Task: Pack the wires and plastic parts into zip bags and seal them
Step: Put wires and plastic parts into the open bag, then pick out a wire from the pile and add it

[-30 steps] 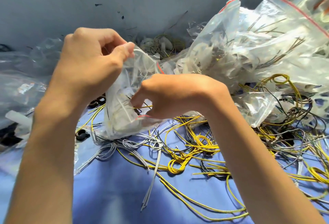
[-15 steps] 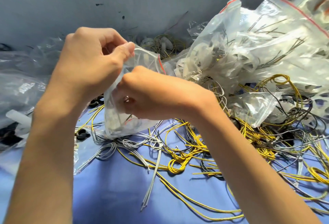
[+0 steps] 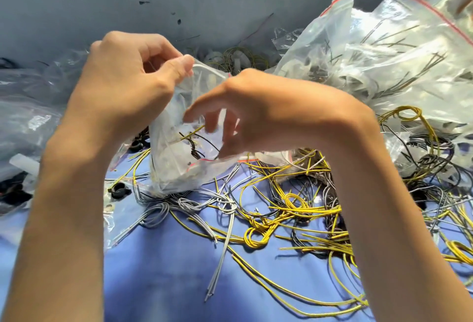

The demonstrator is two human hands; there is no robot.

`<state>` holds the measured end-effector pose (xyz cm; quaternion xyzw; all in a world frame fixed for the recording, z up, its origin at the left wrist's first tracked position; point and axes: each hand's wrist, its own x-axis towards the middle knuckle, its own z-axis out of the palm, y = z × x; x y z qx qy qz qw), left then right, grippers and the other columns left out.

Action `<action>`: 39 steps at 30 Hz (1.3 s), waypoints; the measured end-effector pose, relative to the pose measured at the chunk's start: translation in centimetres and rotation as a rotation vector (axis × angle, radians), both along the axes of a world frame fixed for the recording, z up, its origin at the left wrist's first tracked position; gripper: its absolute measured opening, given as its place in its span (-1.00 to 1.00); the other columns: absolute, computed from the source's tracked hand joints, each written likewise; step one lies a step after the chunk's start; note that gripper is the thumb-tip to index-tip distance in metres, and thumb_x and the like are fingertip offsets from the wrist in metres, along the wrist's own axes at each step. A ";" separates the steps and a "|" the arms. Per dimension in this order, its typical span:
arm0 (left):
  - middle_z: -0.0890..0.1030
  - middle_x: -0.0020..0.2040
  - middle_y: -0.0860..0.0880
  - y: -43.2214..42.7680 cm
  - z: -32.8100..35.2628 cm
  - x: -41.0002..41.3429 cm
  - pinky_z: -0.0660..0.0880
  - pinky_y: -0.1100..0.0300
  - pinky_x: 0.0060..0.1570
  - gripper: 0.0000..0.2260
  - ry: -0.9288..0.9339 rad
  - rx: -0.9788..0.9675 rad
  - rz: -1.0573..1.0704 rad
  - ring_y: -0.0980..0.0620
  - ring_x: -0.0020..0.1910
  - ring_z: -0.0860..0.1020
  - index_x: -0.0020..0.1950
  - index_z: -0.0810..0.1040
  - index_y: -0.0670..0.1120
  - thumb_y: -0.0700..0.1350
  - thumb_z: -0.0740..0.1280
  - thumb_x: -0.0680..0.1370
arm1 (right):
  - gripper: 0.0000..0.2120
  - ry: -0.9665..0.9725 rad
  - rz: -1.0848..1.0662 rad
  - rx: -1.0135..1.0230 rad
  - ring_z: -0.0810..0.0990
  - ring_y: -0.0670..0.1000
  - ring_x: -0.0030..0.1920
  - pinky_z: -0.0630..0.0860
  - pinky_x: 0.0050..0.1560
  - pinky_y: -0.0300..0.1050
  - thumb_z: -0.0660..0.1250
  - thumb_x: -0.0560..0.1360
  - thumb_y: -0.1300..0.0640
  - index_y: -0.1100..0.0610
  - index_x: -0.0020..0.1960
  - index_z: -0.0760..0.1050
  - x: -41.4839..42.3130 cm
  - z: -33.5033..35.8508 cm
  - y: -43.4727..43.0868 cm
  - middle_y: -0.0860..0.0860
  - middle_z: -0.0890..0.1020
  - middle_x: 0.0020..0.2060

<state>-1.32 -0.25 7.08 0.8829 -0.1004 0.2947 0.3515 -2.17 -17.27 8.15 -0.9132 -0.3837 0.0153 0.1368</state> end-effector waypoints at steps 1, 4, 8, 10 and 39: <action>0.50 -0.48 0.11 0.1 0.0 0.0 0.21 0.47 -0.51 -0.81 -0.001 0.000 0.008 0.20 -0.50 0.36 -0.21 0.63 0.01 0.08 0.34 0.46 | -0.57 -0.006 -0.030 0.002 0.60 -0.13 -0.20 0.58 -0.11 -0.10 0.48 0.38 0.13 -0.13 0.21 0.53 0.0 0.2 -0.5 -0.14 0.62 -0.09; 0.48 -0.49 0.18 0.3 0.0 -0.1 0.20 0.48 -0.52 -0.83 0.002 -0.006 0.015 0.22 -0.51 0.36 -0.21 0.63 0.00 0.07 0.35 0.47 | -0.76 -0.024 -0.100 -0.042 0.59 -0.15 -0.21 0.58 -0.10 -0.07 0.42 0.40 0.19 -0.16 -0.10 0.54 0.4 0.4 -1.6 -0.18 0.61 -0.25; 0.47 -0.49 0.17 0.1 0.0 -0.1 0.19 0.47 -0.53 -0.82 0.009 -0.005 0.004 0.21 -0.51 0.35 -0.19 0.64 -0.02 0.06 0.36 0.48 | -0.80 -0.046 -0.121 -0.088 0.57 -0.13 -0.20 0.54 -0.15 -0.14 0.37 0.43 0.18 -0.14 -0.17 0.52 0.8 0.1 -2.0 -0.22 0.55 -0.34; 0.47 -0.50 0.18 -0.1 0.0 -0.1 0.19 0.47 -0.53 -0.83 0.008 -0.003 -0.001 0.22 -0.52 0.35 -0.17 0.64 -0.04 0.04 0.36 0.49 | -0.81 -0.082 -0.079 -0.010 0.51 -0.22 -0.27 0.50 -0.19 -0.19 0.35 0.45 0.19 -0.12 -0.18 0.54 0.9 0.2 -2.0 -0.21 0.54 -0.36; 0.49 -0.50 0.15 0.5 -0.2 0.7 0.23 0.38 -0.48 -0.80 -0.018 -0.065 0.036 0.15 -0.47 0.35 -0.27 0.61 0.03 0.11 0.33 0.44 | -0.58 -0.189 0.111 0.211 0.57 -0.06 -0.16 0.49 -0.03 -0.12 0.20 0.32 0.39 0.02 -0.04 0.68 1.5 -1.7 2.9 -0.02 0.67 -0.14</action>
